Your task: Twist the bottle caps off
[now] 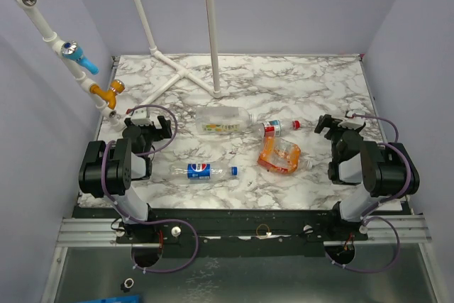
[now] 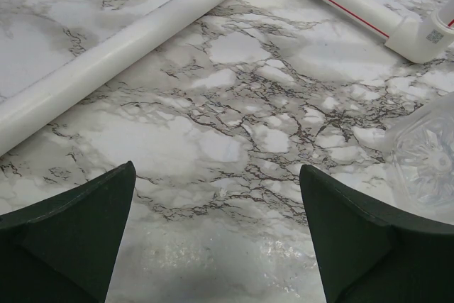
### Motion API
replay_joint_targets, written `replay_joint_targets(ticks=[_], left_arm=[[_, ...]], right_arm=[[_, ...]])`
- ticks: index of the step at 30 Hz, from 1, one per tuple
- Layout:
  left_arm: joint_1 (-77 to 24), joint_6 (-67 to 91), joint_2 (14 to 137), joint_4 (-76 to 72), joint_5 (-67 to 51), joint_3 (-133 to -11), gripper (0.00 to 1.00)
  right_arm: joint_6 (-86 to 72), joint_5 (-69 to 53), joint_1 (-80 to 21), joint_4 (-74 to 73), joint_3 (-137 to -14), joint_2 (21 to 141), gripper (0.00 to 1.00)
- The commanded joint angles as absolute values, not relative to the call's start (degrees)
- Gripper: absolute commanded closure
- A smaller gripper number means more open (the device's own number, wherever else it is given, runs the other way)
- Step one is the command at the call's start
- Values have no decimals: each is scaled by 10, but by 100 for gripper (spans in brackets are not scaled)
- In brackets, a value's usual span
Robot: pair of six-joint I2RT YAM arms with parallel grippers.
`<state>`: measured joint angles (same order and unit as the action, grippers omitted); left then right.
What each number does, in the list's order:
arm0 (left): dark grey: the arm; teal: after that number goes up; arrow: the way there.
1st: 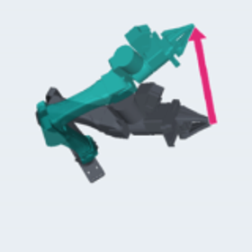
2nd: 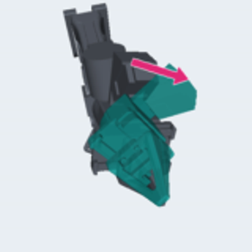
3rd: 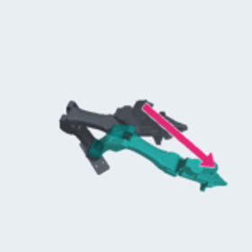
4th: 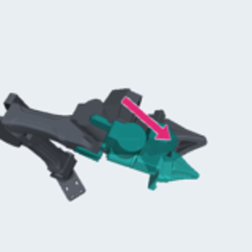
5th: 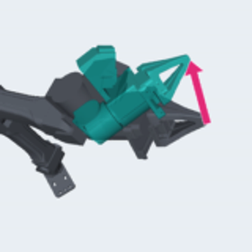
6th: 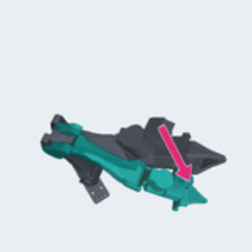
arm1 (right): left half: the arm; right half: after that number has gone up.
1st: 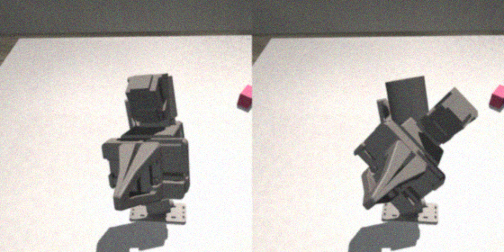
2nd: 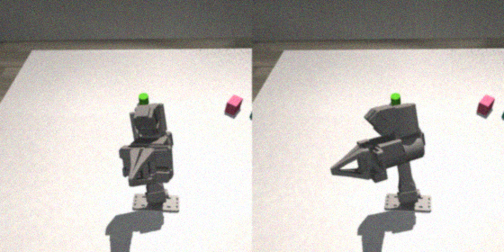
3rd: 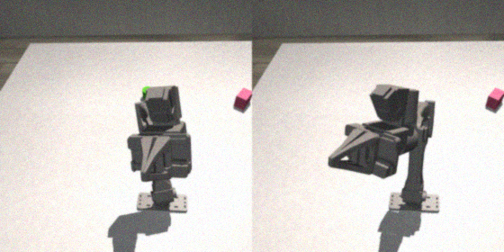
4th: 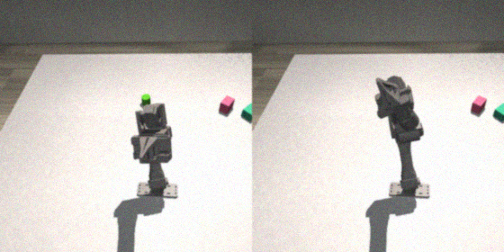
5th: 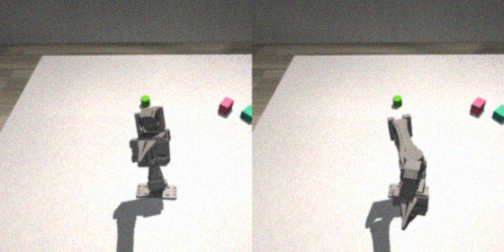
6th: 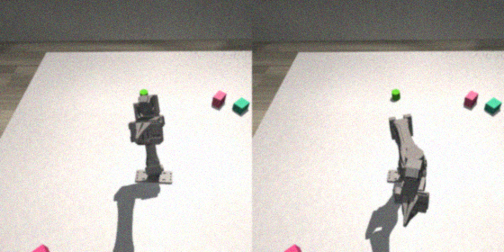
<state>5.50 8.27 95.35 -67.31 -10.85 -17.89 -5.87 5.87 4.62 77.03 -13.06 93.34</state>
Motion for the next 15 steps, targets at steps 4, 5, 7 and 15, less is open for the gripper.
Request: replay_joint_targets(ticks=[4,5,7,15], left_arm=[[54,78,948,-680,-100,-183,1],[54,79,948,-680,-99,-183,1],[54,78,947,-680,-101,-183,1],[65,74,875,-440,-141,-287,1]], right_arm=[[-66,101,49,765,-132,929,0],[-67,103,49,761,-133,928,0],[-57,91,49,769,-132,925,0],[-78,96,48,387,-273,727,0]])
